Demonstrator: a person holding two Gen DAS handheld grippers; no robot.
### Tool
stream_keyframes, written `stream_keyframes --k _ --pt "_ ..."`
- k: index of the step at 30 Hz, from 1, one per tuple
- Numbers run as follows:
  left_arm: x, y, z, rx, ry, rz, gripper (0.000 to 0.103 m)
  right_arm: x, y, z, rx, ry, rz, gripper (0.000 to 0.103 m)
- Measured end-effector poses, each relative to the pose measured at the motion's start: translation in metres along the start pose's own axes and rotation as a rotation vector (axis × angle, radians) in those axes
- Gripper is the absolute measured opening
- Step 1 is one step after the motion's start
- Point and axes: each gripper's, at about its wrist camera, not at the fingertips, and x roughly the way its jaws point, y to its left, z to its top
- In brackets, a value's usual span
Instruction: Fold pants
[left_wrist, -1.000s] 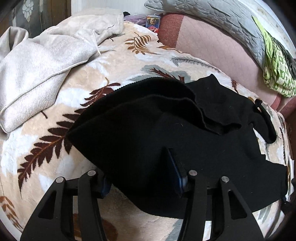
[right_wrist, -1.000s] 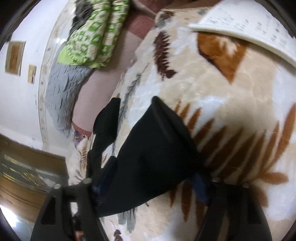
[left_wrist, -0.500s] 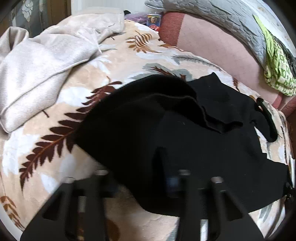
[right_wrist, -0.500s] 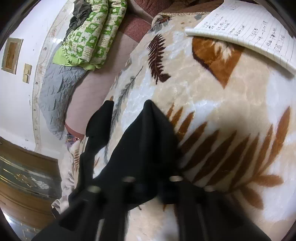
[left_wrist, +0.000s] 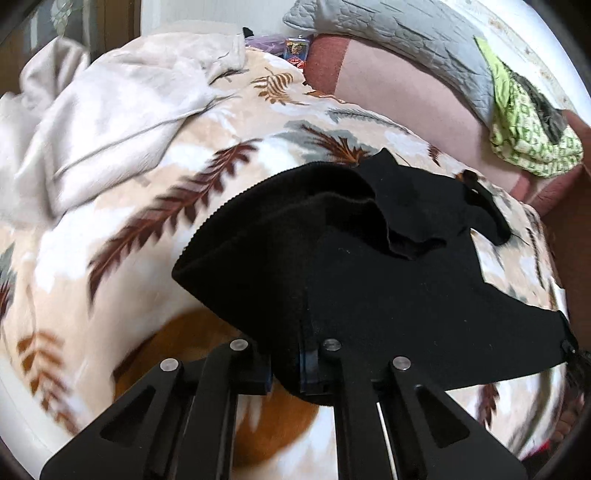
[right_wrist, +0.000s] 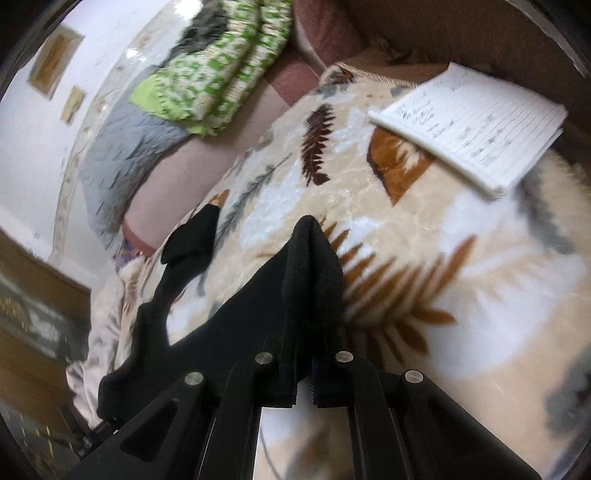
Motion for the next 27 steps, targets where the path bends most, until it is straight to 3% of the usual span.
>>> stream_keyframes --k 4,6,8,10,11,12,15,17,18,19,20,21,22,23,24,27 --pt "-0.031 0.028 -0.019 -0.088 0.012 -0.027 0.007 -0.02 -0.002 -0.023 -0.021 0.04 0.021 0.003" --pt "-0.035 0.039 -0.025 -0.121 0.019 0.006 0.007 -0.015 -0.006 -0.032 -0.019 0.087 0.0 0.004" --pt "-0.024 0.045 -0.028 -0.128 0.061 0.057 0.014 -0.008 -0.013 -0.031 -0.005 0.099 -0.106 0.01" --pt "-0.015 0.057 -0.031 -0.182 0.095 0.104 0.026 -0.019 -0.019 -0.025 0.004 0.024 -0.257 0.021" --pt "-0.015 0.062 -0.031 -0.204 0.091 0.111 0.038 -0.029 -0.023 -0.02 0.022 -0.023 -0.3 0.024" --pt "-0.018 0.067 -0.03 -0.223 0.077 0.121 0.043 -0.034 -0.023 -0.019 0.023 -0.051 -0.317 0.027" --pt "-0.039 0.065 -0.026 -0.213 -0.014 0.181 0.043 -0.049 0.001 -0.014 -0.103 -0.164 -0.345 0.027" --pt "-0.062 0.056 -0.021 -0.184 -0.143 0.232 0.044 -0.049 0.037 -0.019 -0.26 -0.222 -0.313 0.029" --pt "-0.078 0.048 -0.018 -0.157 -0.226 0.226 0.044 -0.048 0.056 -0.025 -0.343 -0.243 -0.289 0.039" --pt "-0.089 0.039 -0.016 -0.129 -0.291 0.211 0.045 -0.046 0.074 -0.03 -0.42 -0.254 -0.255 0.055" --pt "-0.095 0.032 -0.014 -0.101 -0.323 0.17 0.049 -0.042 0.091 -0.036 -0.496 -0.26 -0.226 0.061" --pt "-0.096 0.022 -0.012 -0.062 -0.323 0.077 0.055 -0.035 0.116 -0.047 -0.616 -0.267 -0.204 0.07" --pt "-0.089 0.016 -0.009 -0.035 -0.28 -0.018 0.057 -0.028 0.132 -0.055 -0.683 -0.271 -0.204 0.074" --pt "-0.072 0.005 -0.007 -0.01 -0.168 -0.155 0.057 -0.02 0.146 -0.061 -0.738 -0.273 -0.209 0.075" --pt "-0.054 -0.004 -0.008 -0.001 -0.069 -0.238 0.056 -0.011 0.157 -0.069 -0.783 -0.273 -0.214 0.075" --pt "0.002 -0.039 -0.01 0.094 0.134 -0.3 0.054 0.015 0.171 -0.084 -0.802 -0.198 -0.189 0.075"
